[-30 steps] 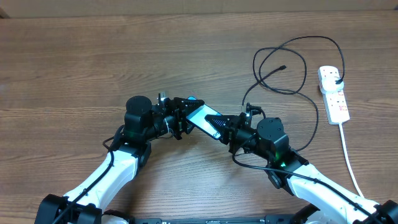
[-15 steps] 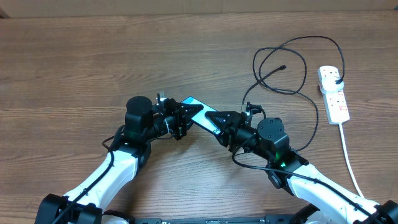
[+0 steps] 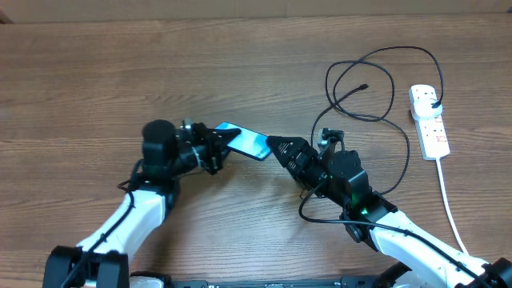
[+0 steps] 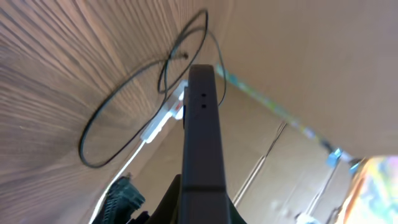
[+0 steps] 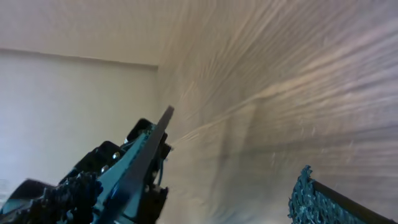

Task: Plug charger to phone and switch on socket

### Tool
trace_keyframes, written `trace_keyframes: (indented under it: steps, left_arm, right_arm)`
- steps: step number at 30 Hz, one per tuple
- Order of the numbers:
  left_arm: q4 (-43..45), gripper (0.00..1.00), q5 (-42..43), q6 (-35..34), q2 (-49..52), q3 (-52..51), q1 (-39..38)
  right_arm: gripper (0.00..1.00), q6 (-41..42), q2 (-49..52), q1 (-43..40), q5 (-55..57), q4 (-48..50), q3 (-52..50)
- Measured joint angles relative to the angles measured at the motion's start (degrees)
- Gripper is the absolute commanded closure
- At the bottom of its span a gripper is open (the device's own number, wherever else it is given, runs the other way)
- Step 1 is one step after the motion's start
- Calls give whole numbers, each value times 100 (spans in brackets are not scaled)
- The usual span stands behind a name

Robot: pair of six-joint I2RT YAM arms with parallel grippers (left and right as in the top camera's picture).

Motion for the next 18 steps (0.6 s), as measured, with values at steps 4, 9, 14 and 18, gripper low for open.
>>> trace_keyframes:
  steps: [4,9,14,18]
  left_arm:
    - [24,96,461,-179,671,363,393]
    - [483,96,1329,-214,1908,1845,267]
    - [839,96,2544,-251,2962,3318,48]
    - [868,96,3449,-258,3436,3856,-122]
  right_arm:
    - [0,-638,0,-319,184,-160,4]
    - [0,-870,-9,-966,256,-822,9]
    - [0,-1113,-59,-1482,289,-1484,20]
    - [0,-1209,-234,-1762,337,-2806,212]
